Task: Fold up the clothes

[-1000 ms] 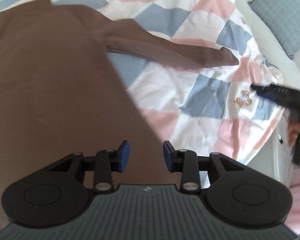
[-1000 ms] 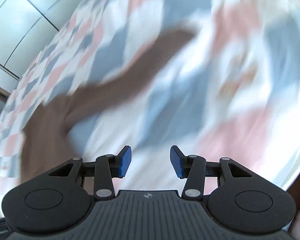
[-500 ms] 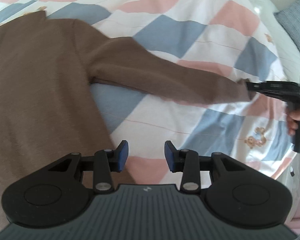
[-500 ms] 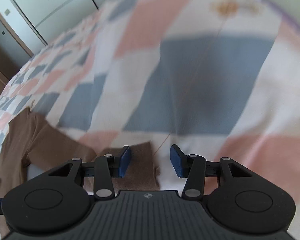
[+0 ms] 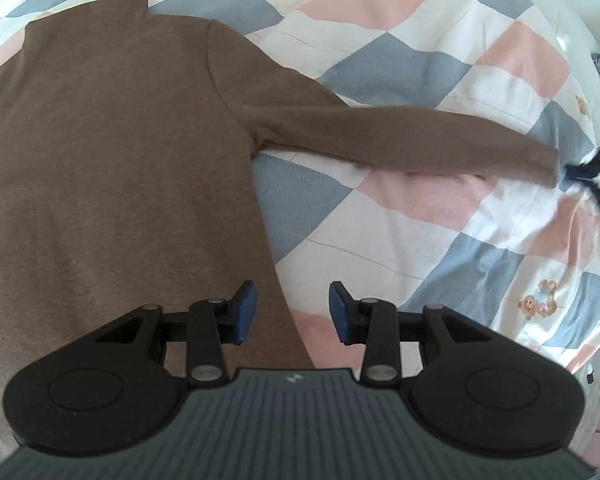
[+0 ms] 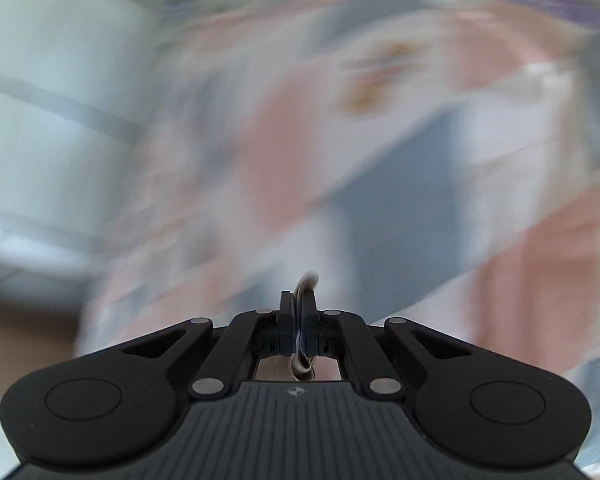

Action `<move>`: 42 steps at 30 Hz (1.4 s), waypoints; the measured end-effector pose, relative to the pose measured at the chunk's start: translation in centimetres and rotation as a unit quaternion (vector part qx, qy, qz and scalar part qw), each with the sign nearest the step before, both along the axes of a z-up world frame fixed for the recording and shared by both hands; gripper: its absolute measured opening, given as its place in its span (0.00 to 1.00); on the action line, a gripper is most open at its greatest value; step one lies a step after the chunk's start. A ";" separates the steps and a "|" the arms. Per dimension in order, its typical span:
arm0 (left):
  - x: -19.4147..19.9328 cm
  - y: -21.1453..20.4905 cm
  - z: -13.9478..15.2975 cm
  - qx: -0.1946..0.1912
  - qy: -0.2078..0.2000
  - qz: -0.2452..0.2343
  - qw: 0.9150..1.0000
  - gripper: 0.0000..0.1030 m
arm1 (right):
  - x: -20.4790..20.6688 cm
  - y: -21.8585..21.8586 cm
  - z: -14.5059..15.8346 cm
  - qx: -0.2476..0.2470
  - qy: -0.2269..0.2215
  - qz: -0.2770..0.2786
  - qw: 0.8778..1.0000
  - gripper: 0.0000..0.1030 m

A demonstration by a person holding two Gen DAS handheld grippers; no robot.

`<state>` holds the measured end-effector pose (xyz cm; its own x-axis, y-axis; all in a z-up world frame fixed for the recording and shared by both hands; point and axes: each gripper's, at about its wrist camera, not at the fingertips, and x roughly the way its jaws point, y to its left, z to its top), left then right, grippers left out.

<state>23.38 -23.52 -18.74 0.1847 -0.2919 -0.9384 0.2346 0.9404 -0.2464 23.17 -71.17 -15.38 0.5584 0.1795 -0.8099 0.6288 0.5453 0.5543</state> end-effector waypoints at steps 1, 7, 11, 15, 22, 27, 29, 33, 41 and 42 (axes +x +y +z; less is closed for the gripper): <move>-0.2 0.0 0.0 0.001 0.000 -0.001 1.000 0.34 | 0.5 -0.7 -1.8 -0.004 0.035 -0.010 0.999 0.13; -0.6 -0.3 -0.8 0.007 0.014 -0.012 1.000 0.34 | -3.4 -1.0 -5.7 0.048 -0.007 -0.042 0.998 0.48; -0.5 -1.7 -1.1 0.003 0.015 -0.028 0.999 0.34 | -6.3 0.9 -5.2 -0.014 -0.041 0.040 0.998 0.47; -0.5 -3.2 -0.8 0.002 0.007 -0.048 0.999 0.34 | -5.7 4.2 -4.7 -0.159 -0.064 0.176 0.969 0.45; -0.7 -2.9 -0.4 0.011 0.000 -0.049 0.999 0.35 | -3.0 10.1 -5.5 -0.394 -0.096 0.418 0.813 0.25; -0.7 -1.5 -0.6 0.006 0.008 -0.025 1.000 0.35 | -2.3 8.9 -0.2 -0.223 -0.139 0.397 0.880 0.02; -0.7 -1.1 -0.8 0.006 0.012 -0.018 1.000 0.35 | -2.4 7.0 2.8 -0.085 -0.164 0.319 0.929 0.02; -0.8 -1.0 -1.4 -0.006 0.028 -0.011 1.000 0.35 | -3.5 3.5 4.7 0.102 -0.105 0.165 0.975 0.02; -1.6 -1.5 -1.1 0.000 0.025 -0.040 0.999 0.39 | -9.1 1.5 -7.0 0.095 0.155 0.042 0.982 0.13; -1.6 -1.5 -1.2 0.004 0.026 -0.043 0.999 0.39 | -9.5 1.8 -7.0 0.085 0.130 0.049 0.987 0.27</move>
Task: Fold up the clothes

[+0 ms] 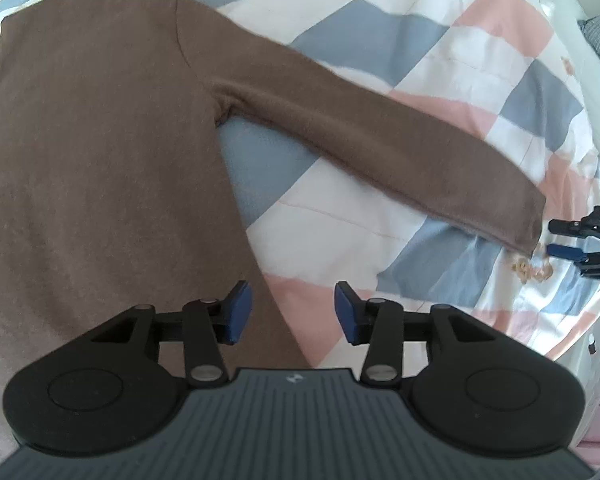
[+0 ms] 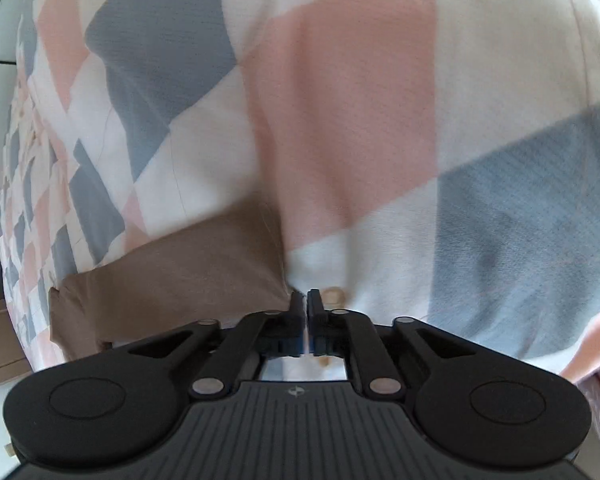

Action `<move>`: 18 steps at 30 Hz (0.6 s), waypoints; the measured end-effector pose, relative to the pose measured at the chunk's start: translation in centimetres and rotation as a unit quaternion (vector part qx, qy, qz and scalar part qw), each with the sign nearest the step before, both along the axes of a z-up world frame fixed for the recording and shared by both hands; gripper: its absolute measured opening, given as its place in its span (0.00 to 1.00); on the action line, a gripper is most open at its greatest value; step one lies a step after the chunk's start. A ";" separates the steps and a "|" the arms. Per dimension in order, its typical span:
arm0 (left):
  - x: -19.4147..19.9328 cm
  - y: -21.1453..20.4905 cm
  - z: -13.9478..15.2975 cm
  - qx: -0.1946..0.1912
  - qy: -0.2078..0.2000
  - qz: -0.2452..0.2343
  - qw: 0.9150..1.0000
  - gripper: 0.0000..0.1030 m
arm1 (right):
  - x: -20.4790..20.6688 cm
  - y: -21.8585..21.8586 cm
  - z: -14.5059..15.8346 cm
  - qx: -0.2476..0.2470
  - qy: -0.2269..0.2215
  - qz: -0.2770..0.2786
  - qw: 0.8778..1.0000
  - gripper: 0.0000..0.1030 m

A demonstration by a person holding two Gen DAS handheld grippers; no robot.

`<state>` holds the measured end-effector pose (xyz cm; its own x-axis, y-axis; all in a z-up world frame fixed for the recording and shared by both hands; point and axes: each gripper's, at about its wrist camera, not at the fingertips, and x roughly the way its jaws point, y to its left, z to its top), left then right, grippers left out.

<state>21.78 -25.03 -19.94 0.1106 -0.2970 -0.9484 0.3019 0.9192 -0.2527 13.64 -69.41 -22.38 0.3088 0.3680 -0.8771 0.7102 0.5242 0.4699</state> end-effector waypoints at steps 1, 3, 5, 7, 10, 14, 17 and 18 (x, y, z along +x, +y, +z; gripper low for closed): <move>0.0 0.0 -0.1 0.003 0.000 -0.003 1.000 0.39 | -0.4 0.3 0.2 -0.014 -0.021 0.008 1.000 0.44; 0.1 -0.2 -0.2 0.004 0.000 -0.007 1.000 0.39 | -0.8 1.1 0.8 -0.049 -0.043 0.033 0.997 0.43; 0.3 -0.5 -0.2 0.001 0.002 -0.008 1.000 0.39 | -0.8 1.5 1.3 -0.069 -0.071 0.054 0.994 0.43; 0.4 -0.9 -0.3 0.002 0.002 -0.010 1.000 0.39 | -0.3 1.6 1.3 -0.089 -0.094 0.061 0.990 0.44; 0.4 -1.2 -0.1 0.004 -0.003 -0.016 1.000 0.39 | 1.1 1.3 0.1 -0.113 -0.116 0.056 0.985 0.44; -0.3 -0.4 0.6 0.010 -0.019 -0.020 1.000 0.39 | 4.0 2.5 -1.0 -0.121 -0.137 0.084 0.980 0.03; -1.0 1.1 0.1 0.026 -0.010 -0.009 1.000 0.39 | 4.0 3.8 2.8 -0.216 -0.192 0.128 0.949 0.02; -1.3 1.6 -0.2 0.034 -0.005 -0.005 0.999 0.39 | 4.0 3.8 3.4 -0.246 -0.194 0.126 0.941 0.01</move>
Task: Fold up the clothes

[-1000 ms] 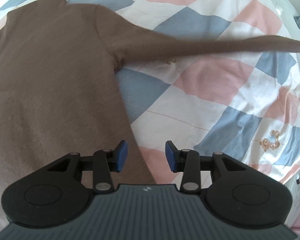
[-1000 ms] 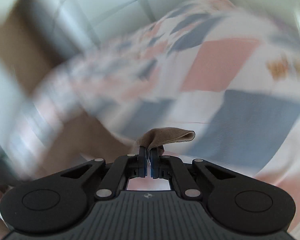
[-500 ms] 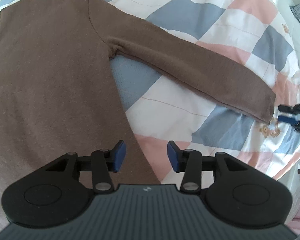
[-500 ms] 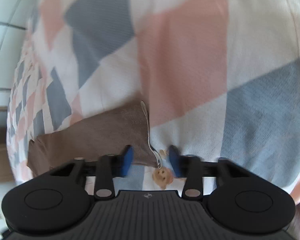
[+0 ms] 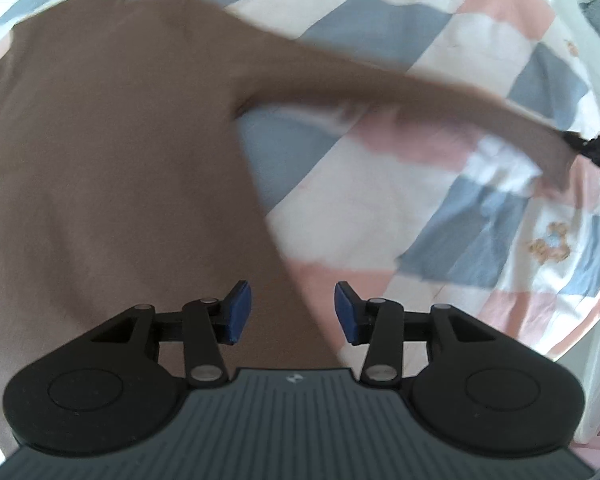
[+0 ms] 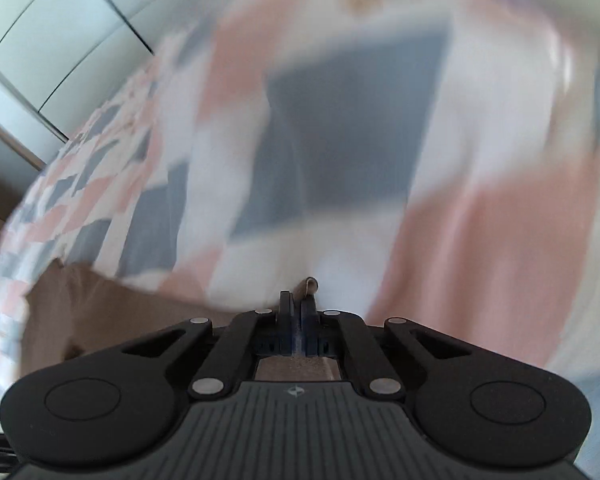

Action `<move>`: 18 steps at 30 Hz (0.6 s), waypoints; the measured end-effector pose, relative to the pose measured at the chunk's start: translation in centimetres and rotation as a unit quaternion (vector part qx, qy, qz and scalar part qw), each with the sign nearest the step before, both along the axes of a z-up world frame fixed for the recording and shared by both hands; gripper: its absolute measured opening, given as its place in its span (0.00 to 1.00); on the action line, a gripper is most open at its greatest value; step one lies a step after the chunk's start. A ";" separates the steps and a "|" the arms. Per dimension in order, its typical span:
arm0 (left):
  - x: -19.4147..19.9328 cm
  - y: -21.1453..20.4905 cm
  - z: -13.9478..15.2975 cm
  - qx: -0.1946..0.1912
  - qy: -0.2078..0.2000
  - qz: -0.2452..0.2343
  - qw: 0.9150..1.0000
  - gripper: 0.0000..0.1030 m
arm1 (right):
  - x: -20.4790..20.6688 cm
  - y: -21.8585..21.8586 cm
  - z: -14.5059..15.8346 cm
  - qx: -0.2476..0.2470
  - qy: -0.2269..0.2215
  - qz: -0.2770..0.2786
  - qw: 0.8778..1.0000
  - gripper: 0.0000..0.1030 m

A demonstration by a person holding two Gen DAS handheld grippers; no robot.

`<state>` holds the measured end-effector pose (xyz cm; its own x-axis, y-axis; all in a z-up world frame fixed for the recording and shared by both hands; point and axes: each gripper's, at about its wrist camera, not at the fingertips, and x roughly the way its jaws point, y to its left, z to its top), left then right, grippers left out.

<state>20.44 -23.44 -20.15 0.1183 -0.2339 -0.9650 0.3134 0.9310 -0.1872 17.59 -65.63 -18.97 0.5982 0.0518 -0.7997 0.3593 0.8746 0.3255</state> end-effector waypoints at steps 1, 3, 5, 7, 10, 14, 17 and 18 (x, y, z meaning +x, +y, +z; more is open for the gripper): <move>-0.4 0.6 -0.3 0.008 0.005 0.004 1.000 0.39 | 0.0 -0.2 0.3 -0.024 -0.004 -0.011 1.000 0.01; -1.4 1.9 -0.7 0.021 0.012 0.011 1.000 0.39 | 0.6 -0.9 -0.6 -0.048 0.012 -0.025 0.998 0.01; -2.7 3.8 -0.8 0.033 0.018 0.027 0.999 0.39 | 2.0 -0.8 -2.7 -0.048 0.050 -0.010 0.998 0.06; -4.2 6.2 -0.7 0.044 0.024 0.049 0.998 0.40 | 2.9 -0.2 -3.5 -0.059 0.086 0.013 0.994 0.17; -6.4 10.9 -0.1 0.067 0.028 0.097 0.993 0.42 | 2.6 1.1 -2.2 -0.108 0.092 -0.006 0.990 0.50; -9.4 18.0 0.9 0.096 0.018 0.165 0.981 0.46 | -0.5 3.9 0.7 -0.093 0.046 -0.023 0.994 0.58; -11.2 22.8 1.2 0.114 0.005 0.201 0.973 0.49 | -3.3 7.7 0.0 0.031 0.060 0.052 0.996 0.58; -11.6 24.3 1.1 0.117 0.002 0.212 0.970 0.50 | -4.2 9.3 -0.7 0.065 0.072 0.077 0.992 0.58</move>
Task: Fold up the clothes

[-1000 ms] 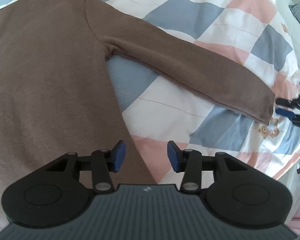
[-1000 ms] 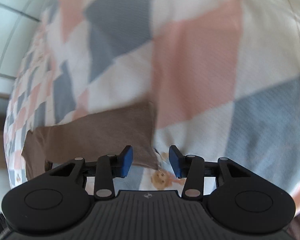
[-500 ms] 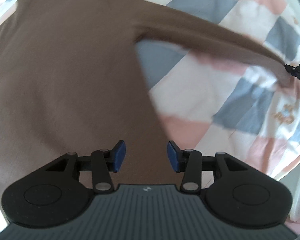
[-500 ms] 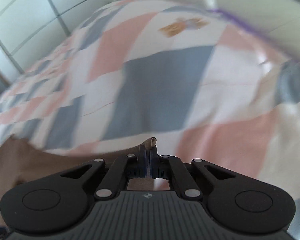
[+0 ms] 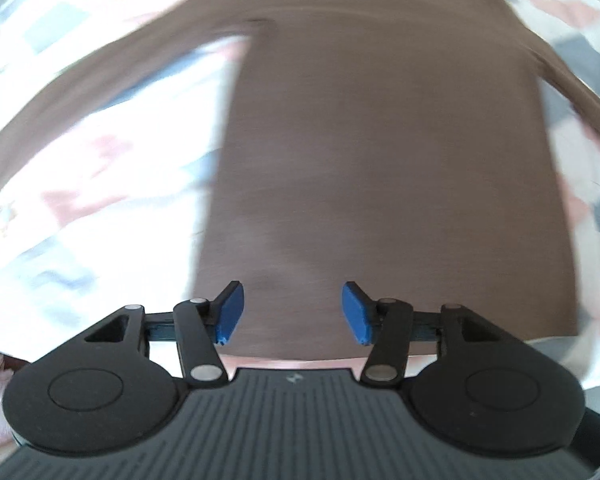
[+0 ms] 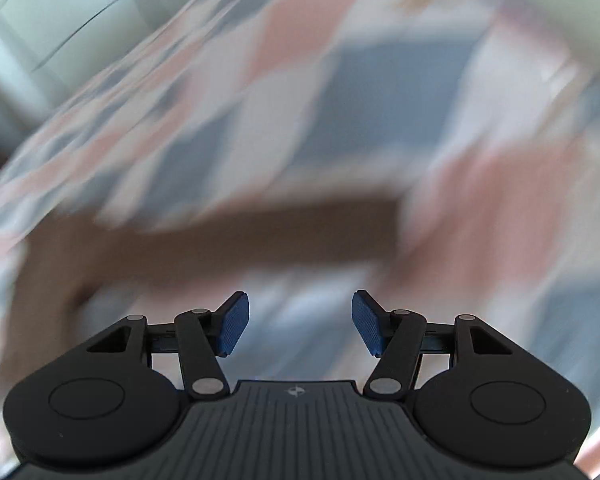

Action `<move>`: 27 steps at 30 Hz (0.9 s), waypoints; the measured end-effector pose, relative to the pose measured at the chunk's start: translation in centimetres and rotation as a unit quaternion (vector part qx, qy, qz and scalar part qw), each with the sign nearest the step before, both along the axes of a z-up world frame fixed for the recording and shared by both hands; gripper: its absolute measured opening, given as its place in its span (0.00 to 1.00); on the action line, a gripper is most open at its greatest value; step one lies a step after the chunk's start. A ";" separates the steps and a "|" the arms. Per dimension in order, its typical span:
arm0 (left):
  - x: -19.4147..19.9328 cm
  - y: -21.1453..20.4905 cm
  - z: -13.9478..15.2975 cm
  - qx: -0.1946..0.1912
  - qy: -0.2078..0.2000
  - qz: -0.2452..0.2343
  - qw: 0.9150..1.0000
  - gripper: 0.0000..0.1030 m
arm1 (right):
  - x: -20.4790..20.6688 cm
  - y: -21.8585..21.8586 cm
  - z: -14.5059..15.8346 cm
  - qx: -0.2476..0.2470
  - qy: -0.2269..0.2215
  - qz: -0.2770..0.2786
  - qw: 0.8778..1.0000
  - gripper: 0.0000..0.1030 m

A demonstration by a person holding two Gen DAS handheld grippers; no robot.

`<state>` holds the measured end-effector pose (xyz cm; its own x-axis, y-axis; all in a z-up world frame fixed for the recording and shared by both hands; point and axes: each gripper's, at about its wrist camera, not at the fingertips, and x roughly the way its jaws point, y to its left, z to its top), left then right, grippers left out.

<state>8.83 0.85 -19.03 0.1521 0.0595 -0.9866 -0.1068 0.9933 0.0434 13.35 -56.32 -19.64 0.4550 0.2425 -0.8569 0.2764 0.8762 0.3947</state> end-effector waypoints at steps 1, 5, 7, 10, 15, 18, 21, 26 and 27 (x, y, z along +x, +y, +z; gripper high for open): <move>-0.4 1.5 -0.2 0.003 -0.002 0.011 1.000 0.52 | -0.9 1.9 -1.0 0.034 0.016 0.021 0.999 0.58; -1.5 5.7 -2.0 -0.012 -0.002 0.033 0.999 0.54 | -4.5 9.4 -5.2 0.143 0.085 0.083 0.983 0.58; -1.7 6.9 -3.3 -0.026 -0.001 0.031 0.999 0.55 | -5.8 12.5 -6.4 0.145 0.100 0.101 0.979 0.58; -2.0 8.1 -5.4 -0.061 -0.001 0.031 0.998 0.43 | -7.3 15.7 -7.7 0.117 0.105 0.109 0.982 0.61; -3.4 7.9 -5.1 -0.114 -0.027 -0.028 0.993 0.01 | -9.2 17.6 -8.6 0.118 0.104 0.073 0.985 0.13; -5.8 8.9 -2.7 -0.138 -0.063 -0.042 0.988 0.00 | -9.7 17.8 -7.8 0.103 0.103 0.057 0.988 0.04; -7.1 9.0 -4.0 -0.118 -0.057 -0.050 0.990 0.01 | -10.6 17.3 -5.9 0.078 0.092 0.049 0.992 0.02; -6.5 7.1 -7.4 -0.062 -0.018 -0.058 0.996 0.07 | -9.9 19.0 -8.6 0.032 0.120 0.036 0.992 0.03; -6.5 6.7 -7.0 -0.053 -0.017 -0.059 0.997 0.10 | -9.2 20.0 -9.5 0.027 0.129 0.034 0.991 0.03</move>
